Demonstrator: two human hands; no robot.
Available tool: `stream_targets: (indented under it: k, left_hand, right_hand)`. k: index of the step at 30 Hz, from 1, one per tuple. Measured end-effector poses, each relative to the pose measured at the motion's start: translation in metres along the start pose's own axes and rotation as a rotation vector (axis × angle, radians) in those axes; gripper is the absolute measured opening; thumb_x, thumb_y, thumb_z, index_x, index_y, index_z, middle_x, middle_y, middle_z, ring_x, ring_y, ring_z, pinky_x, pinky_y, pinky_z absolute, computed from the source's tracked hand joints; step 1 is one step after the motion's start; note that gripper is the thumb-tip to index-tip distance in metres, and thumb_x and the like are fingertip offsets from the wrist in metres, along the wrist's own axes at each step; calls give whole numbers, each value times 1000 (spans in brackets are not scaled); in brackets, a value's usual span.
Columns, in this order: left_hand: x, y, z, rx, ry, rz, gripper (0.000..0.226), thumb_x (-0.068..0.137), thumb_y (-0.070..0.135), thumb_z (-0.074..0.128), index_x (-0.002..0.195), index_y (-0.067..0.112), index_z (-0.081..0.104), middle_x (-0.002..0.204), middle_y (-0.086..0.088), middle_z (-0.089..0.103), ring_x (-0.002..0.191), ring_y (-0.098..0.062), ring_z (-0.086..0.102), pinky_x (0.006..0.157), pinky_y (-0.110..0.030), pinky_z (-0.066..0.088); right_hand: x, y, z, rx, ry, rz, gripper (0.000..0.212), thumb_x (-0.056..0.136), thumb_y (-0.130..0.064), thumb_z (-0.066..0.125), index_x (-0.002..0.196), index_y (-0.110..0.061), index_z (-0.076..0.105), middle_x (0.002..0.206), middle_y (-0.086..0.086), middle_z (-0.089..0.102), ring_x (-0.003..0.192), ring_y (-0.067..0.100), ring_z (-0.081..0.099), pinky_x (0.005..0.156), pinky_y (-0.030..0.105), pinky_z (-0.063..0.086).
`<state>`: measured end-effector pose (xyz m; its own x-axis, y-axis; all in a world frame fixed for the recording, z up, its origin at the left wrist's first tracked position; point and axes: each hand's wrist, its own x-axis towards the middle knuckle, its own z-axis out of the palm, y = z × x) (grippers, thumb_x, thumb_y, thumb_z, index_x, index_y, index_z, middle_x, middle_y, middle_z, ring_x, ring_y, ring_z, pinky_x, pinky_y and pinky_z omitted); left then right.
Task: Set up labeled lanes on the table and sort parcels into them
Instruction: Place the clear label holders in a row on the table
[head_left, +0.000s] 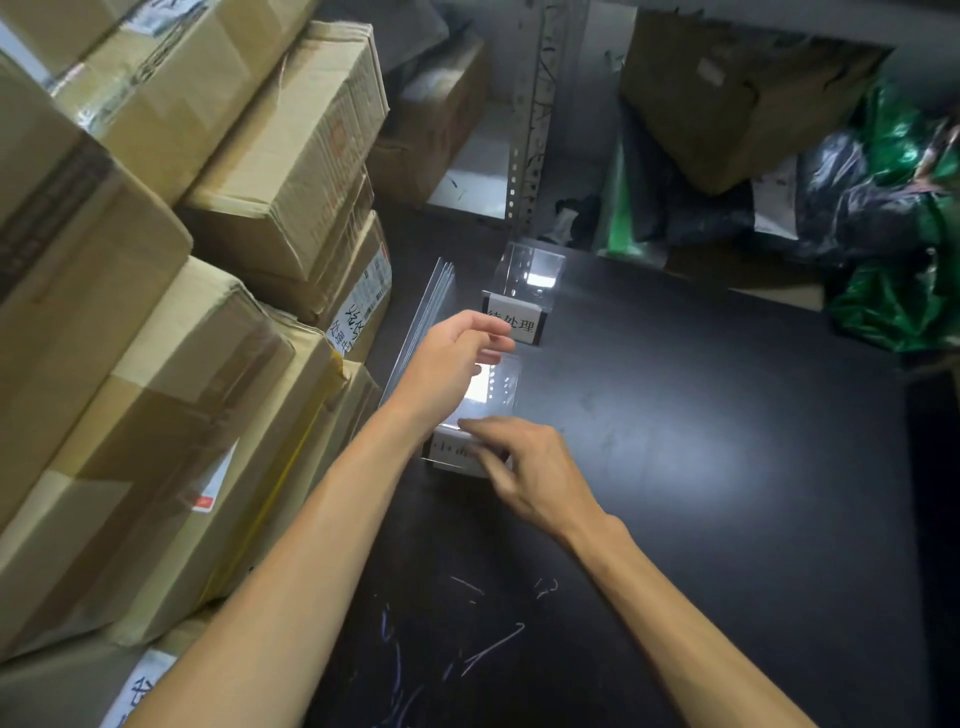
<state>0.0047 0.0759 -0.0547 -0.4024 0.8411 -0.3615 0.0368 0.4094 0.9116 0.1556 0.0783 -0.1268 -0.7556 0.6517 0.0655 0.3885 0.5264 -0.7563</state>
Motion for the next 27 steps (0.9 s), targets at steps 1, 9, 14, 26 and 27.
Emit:
stream_targets:
  k: [1, 9, 14, 26, 27]
  left_hand:
    - [-1, -1, -1, 13, 9, 11, 32, 98, 4, 39, 97, 22, 66, 96, 3, 74, 91, -13, 66, 85, -28, 46]
    - [-10, 15, 2, 157, -39, -13, 47, 79, 48, 39, 98, 22, 73, 101, 9, 72, 81, -2, 57, 73, -30, 40]
    - [-14, 24, 14, 87, -371, -6, 37, 80, 23, 60, 116, 19, 69, 103, 8, 74, 80, -18, 68, 69, -29, 56]
    - [-12, 35, 76, -187, -442, 83, 37, 78, 6, 69, 115, 6, 66, 120, -11, 69, 98, -20, 72, 76, -32, 62]
    - [-11, 36, 80, -176, -412, 99, 37, 77, 7, 69, 114, 10, 67, 119, -7, 70, 94, -16, 72, 73, -29, 60]
  right_hand:
    - [-1, -1, -5, 21, 14, 13, 25, 93, -10, 67, 117, -14, 76, 108, -1, 77, 90, 11, 65, 83, 21, 51]
    - [0, 2, -92, 353, 41, 264, 24, 99, -13, 65, 117, -24, 77, 102, -12, 79, 90, -2, 68, 85, 24, 54]
    - [2, 6, -164, 387, -73, 301, 22, 100, -15, 63, 114, -27, 76, 104, -7, 79, 95, 3, 69, 87, 25, 54]
    - [-19, 36, -216, 493, 36, 355, 14, 96, -11, 68, 104, -15, 78, 97, -2, 80, 88, 4, 69, 79, 18, 53]
    - [-20, 39, -217, 499, 41, 360, 12, 96, -10, 68, 103, -13, 77, 95, -1, 79, 87, 3, 69, 78, 18, 54]
